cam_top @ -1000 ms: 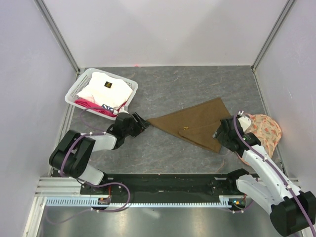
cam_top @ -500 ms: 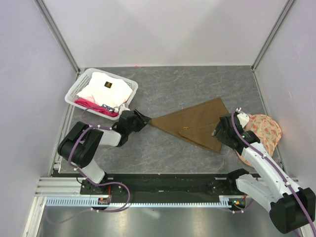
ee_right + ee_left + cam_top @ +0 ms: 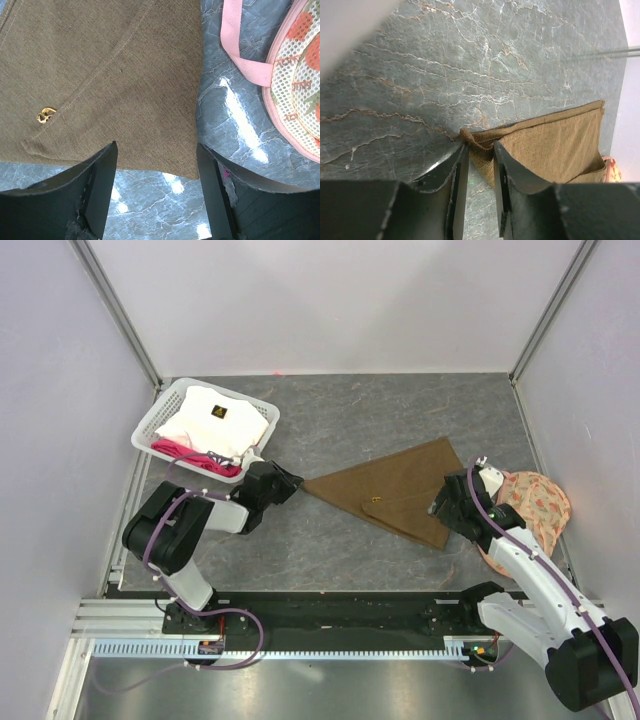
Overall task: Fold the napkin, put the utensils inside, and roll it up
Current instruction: Fold the napkin
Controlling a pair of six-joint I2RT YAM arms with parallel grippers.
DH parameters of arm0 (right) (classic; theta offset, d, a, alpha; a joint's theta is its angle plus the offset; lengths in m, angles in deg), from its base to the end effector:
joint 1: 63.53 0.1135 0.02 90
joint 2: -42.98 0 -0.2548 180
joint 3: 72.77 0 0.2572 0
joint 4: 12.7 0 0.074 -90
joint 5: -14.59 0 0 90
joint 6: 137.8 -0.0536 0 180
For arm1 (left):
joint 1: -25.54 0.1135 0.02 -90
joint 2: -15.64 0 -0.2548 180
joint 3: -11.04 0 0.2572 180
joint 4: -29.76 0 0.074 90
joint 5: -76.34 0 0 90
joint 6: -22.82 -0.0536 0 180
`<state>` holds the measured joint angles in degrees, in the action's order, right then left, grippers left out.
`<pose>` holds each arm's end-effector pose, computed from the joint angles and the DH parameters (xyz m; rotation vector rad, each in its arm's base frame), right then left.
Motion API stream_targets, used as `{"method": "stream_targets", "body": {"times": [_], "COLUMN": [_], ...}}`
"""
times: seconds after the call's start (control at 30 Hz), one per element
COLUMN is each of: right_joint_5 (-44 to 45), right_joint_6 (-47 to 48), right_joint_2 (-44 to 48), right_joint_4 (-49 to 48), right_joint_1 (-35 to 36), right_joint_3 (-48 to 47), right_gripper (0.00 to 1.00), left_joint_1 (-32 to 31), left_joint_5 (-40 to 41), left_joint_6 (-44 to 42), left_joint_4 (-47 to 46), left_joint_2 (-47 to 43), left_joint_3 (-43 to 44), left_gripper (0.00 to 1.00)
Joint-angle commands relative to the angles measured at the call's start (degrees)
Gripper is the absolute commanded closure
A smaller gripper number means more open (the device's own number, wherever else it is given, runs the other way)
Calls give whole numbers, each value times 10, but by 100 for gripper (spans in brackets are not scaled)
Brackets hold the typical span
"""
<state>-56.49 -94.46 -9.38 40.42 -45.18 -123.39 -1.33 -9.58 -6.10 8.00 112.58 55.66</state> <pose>0.1889 0.0443 0.2055 0.7254 2.3471 0.0727 0.2852 -0.1402 0.0981 -0.6956 2.1069 -0.8224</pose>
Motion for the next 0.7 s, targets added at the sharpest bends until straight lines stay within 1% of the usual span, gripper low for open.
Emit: {"method": "stream_targets", "body": {"times": [0.0,0.13,0.17,0.2,0.33,0.4,0.57,0.67], "right_joint_5": [-1,-5,-4,-5,-8,-13,-18,-15], "right_joint_6": [5,8,9,10,17,18,22,31], "right_joint_2": [1,-4,-5,-6,-11,-13,-15,-15], "right_joint_4": [-15,-19,-20,-21,-27,-30,-34,-33], "right_joint_1": [-2,-1,-1,-1,-1,-2,-2,-2], "right_joint_3": [-15,-13,-14,-14,-15,-14,-16,-22], "right_gripper": [27,27,27,27,27,27,27,27], "left_joint_1": [-8,-9,-9,-9,-13,-13,-15,-16], "left_joint_5": [-10,-13,-14,-16,-18,-17,-26,-39], "left_joint_6": [27,16,13,10,-9,-17,-56,-85], "left_joint_4": [82,83,83,83,84,85,82,63], "left_joint_2": [25,30,33,36,40,40,35,24], "left_joint_3": [-6,-4,-1,2,6,7,14,17], "left_gripper": [69,75,78,84,92,98,98,98]}}
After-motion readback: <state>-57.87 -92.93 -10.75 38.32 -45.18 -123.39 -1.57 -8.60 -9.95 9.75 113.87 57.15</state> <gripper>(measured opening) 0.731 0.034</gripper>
